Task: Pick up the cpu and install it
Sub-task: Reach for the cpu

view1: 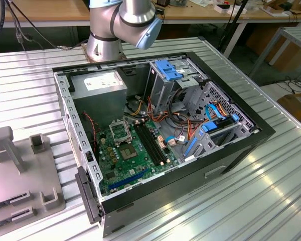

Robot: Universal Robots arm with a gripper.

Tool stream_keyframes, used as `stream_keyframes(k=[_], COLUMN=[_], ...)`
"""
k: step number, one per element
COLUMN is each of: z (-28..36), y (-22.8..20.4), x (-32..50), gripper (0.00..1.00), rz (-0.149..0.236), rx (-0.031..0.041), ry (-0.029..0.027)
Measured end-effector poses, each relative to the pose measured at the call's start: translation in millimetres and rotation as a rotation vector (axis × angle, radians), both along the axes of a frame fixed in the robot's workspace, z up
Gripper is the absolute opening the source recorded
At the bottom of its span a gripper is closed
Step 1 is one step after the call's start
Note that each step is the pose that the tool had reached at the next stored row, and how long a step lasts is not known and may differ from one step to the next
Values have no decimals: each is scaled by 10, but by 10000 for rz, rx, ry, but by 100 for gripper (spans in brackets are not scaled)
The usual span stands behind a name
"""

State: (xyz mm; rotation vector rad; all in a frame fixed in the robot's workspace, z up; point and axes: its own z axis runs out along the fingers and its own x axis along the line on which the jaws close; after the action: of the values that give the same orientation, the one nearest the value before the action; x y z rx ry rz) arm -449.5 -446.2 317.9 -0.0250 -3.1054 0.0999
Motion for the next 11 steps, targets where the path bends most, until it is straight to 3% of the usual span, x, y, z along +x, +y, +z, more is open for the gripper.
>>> stream_keyframes(k=[4, 11], z=[15, 115], y=[1, 1], x=[0, 3], gripper=[42, 42], rz=[-1, -1], rx=[91, 94], ry=[2, 1])
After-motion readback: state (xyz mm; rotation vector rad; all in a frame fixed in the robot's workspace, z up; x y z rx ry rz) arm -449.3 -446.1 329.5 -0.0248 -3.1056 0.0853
